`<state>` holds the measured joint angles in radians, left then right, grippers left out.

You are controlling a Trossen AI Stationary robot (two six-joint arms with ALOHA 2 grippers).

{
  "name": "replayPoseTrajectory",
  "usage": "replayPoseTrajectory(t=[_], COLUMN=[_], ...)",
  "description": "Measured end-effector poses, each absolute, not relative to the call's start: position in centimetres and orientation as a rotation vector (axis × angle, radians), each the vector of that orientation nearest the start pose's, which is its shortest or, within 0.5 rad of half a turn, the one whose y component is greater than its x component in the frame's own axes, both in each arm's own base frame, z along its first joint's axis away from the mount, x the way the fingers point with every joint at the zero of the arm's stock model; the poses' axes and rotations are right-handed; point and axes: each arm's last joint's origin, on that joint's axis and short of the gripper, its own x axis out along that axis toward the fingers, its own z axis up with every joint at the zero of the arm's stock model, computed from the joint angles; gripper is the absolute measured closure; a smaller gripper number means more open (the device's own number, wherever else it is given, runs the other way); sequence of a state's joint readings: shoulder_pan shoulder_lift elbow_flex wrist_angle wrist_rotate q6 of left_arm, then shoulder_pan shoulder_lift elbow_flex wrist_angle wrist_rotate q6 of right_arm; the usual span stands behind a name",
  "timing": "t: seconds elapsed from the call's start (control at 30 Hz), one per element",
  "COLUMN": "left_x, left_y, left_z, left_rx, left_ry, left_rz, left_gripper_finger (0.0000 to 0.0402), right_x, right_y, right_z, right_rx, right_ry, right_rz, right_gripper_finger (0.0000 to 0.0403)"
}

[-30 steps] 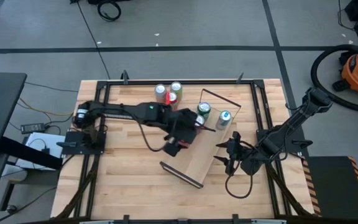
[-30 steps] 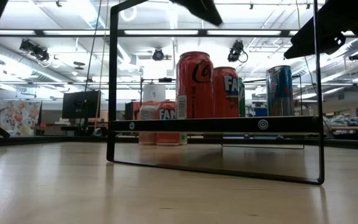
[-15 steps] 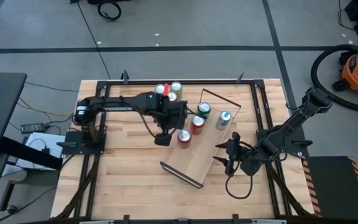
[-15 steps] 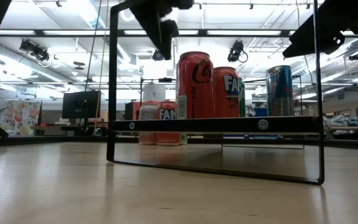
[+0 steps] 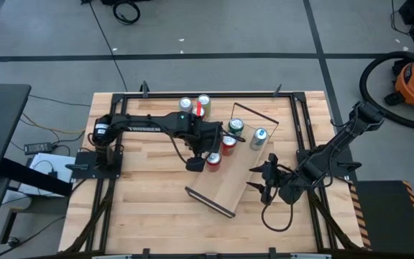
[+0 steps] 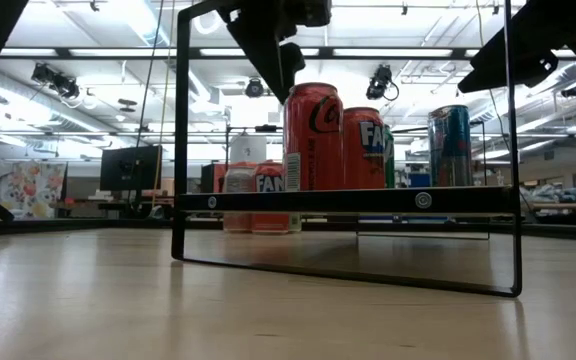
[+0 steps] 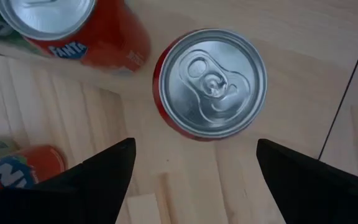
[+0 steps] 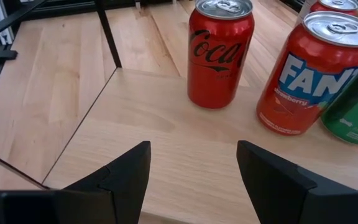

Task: Place canned beverage on shelf
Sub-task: Put the red soda can on the shelf

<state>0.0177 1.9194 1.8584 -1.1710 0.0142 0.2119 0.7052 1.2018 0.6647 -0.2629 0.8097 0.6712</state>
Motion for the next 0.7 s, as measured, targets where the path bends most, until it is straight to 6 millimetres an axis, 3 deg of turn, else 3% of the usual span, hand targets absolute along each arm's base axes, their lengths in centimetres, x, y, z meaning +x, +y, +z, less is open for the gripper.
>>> replayPoseTrajectory(t=[0.7], left_x=[40.3], left_y=[-0.9], left_z=[29.2], left_rx=[0.191], left_ry=[1.201], left_rz=[-0.169], left_gripper_finger=[0.0056], right_x=[18.7], right_y=[13.1], right_z=[21.3], right_rx=[0.102], right_ry=[0.506], right_rz=[-0.286], right_gripper_finger=[0.0153])
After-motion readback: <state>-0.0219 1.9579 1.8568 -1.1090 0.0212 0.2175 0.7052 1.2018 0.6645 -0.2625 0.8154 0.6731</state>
